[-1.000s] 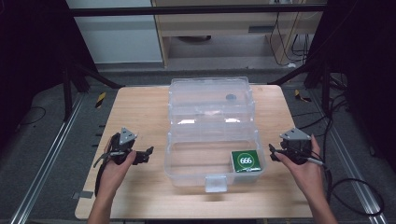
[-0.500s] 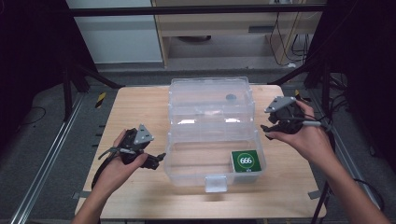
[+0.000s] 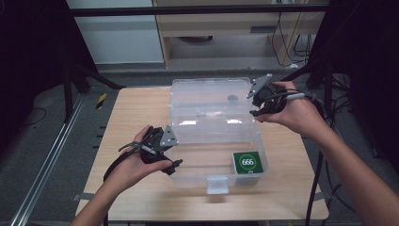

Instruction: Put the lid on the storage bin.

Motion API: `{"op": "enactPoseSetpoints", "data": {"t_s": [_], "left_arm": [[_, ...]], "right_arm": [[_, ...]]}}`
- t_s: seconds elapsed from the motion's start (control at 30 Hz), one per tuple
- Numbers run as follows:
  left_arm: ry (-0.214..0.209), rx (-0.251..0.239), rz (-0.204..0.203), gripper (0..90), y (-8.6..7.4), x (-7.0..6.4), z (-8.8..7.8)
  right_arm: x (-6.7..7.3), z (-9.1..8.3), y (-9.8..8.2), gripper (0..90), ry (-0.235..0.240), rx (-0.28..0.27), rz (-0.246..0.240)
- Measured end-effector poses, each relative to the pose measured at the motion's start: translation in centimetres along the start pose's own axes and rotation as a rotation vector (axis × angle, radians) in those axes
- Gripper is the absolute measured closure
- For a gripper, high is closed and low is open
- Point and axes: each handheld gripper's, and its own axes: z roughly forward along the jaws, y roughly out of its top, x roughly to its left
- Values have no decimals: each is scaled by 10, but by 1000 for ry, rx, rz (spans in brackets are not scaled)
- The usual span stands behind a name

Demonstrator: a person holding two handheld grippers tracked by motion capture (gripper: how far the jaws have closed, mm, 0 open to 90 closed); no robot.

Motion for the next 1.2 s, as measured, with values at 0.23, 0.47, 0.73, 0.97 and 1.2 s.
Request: {"op": "enactPoseSetpoints", "data": {"t_s": [0.23, 0.47, 0.73, 0.97, 1.2], "left_arm": [[-45, 62, 41, 41, 7, -4, 5], [-102, 88, 89, 46, 8, -12, 7], [-151, 119, 160, 75, 10, -24, 14], [-191, 130, 189, 104, 9, -30, 19], [-210, 156, 215, 146, 9, -36, 25]], "right_arm": [[2, 11, 16, 445, 44, 19, -111], [7, 22, 26, 526, 92, 35, -208], [6, 44, 40, 592, 144, 81, -258], [5, 58, 47, 668, 196, 112, -303], [9, 60, 51, 775, 219, 136, -352]]}}
